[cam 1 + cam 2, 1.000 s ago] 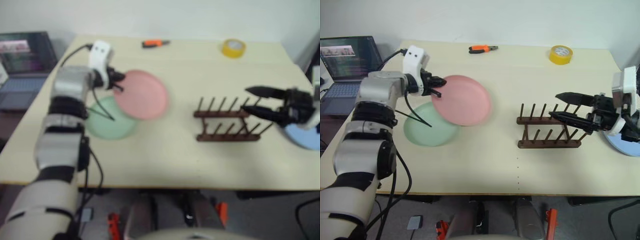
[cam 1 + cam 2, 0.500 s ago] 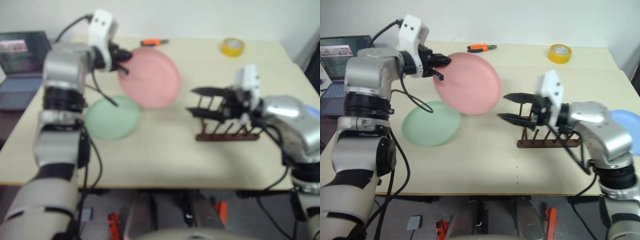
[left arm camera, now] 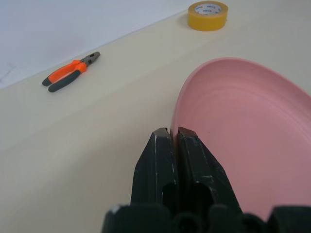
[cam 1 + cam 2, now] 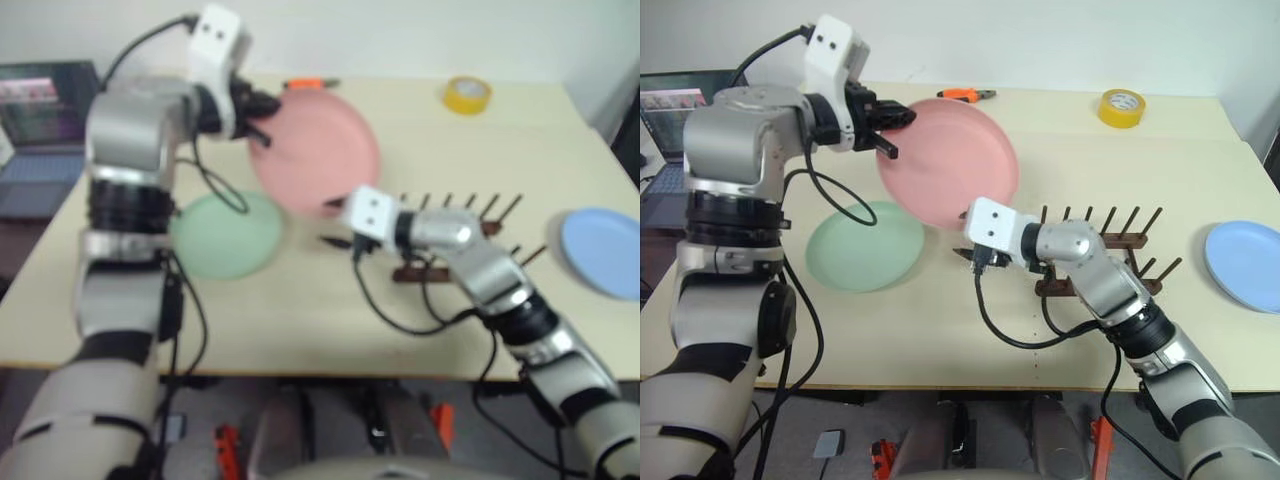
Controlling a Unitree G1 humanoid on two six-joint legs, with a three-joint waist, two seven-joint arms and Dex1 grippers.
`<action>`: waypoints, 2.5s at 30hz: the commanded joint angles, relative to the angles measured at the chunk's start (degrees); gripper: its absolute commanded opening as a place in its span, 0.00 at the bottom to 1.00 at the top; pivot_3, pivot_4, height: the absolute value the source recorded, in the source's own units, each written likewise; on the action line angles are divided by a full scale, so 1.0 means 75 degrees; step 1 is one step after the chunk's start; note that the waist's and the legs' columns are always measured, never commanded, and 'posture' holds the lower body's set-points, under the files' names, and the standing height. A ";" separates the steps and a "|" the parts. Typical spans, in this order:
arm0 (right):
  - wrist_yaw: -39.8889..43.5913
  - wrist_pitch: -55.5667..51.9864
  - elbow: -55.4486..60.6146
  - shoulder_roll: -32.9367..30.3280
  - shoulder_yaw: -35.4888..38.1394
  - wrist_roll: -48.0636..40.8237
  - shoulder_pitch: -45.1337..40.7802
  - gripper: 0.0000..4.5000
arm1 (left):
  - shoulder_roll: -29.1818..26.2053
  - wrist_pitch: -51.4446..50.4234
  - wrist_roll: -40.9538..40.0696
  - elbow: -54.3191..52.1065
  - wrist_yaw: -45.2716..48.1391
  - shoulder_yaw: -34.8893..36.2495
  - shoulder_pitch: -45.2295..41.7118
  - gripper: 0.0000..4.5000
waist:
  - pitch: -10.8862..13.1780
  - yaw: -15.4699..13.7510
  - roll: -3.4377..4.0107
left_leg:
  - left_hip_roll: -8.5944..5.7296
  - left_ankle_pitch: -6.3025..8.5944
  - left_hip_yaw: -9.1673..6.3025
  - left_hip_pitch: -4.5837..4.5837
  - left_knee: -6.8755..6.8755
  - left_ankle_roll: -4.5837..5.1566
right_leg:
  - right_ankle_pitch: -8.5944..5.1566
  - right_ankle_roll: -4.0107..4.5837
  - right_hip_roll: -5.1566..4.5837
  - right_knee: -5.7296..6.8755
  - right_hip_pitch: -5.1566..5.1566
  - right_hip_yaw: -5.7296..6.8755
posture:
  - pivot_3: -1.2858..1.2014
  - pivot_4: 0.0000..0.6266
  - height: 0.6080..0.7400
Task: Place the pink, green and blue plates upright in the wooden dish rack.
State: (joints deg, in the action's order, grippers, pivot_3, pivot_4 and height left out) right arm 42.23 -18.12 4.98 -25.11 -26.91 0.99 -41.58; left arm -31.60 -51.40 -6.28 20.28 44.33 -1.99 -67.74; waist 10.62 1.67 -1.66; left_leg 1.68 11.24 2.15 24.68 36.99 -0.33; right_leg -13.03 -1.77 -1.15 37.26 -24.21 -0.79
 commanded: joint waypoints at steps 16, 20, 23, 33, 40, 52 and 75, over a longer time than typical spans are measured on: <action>0.0287 0.0747 -0.0111 0.0505 0.0340 0.0513 -0.0160 0.00 | -0.0174 0.0117 0.0027 -0.0298 -0.0303 -0.0220 0.0022 0.00 | 0.0000 0.0000 0.0000 | -0.0001 -0.0001 -0.0001 -0.0001 0.0001 -0.0001 | 0.0000 0.0001 0.0000 0.0006 0.0000 0.0000 | 0.52 0.24 1.00; 0.0312 0.0732 -0.0062 0.0535 0.0373 0.0528 -0.0124 0.00 | -0.0154 0.0142 0.0063 -0.0289 -0.0234 -0.0325 0.0028 0.00 | 0.0000 0.0000 0.0000 | 0.0000 -0.0001 -0.0001 -0.0002 0.0001 -0.0001 | 0.0000 0.0001 0.0000 0.0008 0.0000 0.0000 | 0.52 0.24 1.00; 0.0294 0.0812 -0.0061 0.0592 0.0411 0.0508 -0.0129 0.00 | -0.0232 0.0200 0.0138 -0.0352 -0.0248 -0.0374 0.0072 0.00 | 0.0000 0.0000 0.0000 | -0.0001 -0.0001 0.0000 -0.0003 0.0001 -0.0001 | 0.0000 0.0001 0.0001 0.0009 -0.0001 -0.0001 | 0.52 0.24 1.00; 0.0266 0.1519 -0.0359 0.0904 0.0612 0.0437 -0.0197 0.00 | -0.0720 0.0411 0.0095 -0.0361 -0.0233 -0.0098 0.0012 0.82 | 0.0000 0.0007 -0.0001 | -0.0001 -0.0002 0.0001 -0.0005 0.0002 -0.0002 | 0.0000 0.0002 0.0001 0.0023 -0.0006 -0.0003 | 0.52 0.24 1.00; 0.0294 0.1487 -0.0517 0.1224 0.1152 -0.0111 -0.0373 0.00 | -0.1560 0.1440 -0.0577 -0.0916 0.0315 0.0945 0.0162 0.99 | 0.0000 0.0025 -0.0002 | 0.0003 -0.0005 0.0004 -0.0009 0.0005 -0.0007 | -0.0009 0.0016 0.0001 0.0058 -0.0019 -0.0007 | 0.52 0.24 1.00; -0.0427 -0.1569 0.0314 0.1058 0.4854 -0.4403 -0.1255 0.00 | -0.2167 0.2561 -0.2799 -0.3643 0.2045 0.2312 0.2611 0.99 | -0.0001 -0.0086 -0.0005 | 0.0013 -0.0011 0.0001 -0.0031 0.0009 -0.0012 | -0.0008 0.0054 -0.0029 0.0088 0.0004 0.0003 | 0.52 0.24 1.00; -0.1853 -0.6061 0.0903 -0.3039 0.9283 -0.9866 0.1369 0.00 | -0.0981 0.2685 -0.2955 -0.3823 0.2279 0.0519 0.3293 0.99 | -0.0007 -0.0019 -0.0011 | 0.0014 -0.0018 0.0012 -0.0047 -0.0009 0.0006 | -0.0022 0.0036 -0.0015 0.0066 0.0012 -0.0020 | 0.52 0.24 1.00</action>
State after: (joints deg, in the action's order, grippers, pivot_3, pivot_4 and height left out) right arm 28.49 -64.37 10.05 -46.50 40.46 -71.14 -31.40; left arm -38.80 -31.98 -27.34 -6.57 60.92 1.51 -41.35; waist 10.57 1.53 -1.74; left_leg 1.78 11.10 2.25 24.33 36.94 -0.29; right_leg -13.19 -1.50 -1.26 37.74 -24.11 -0.95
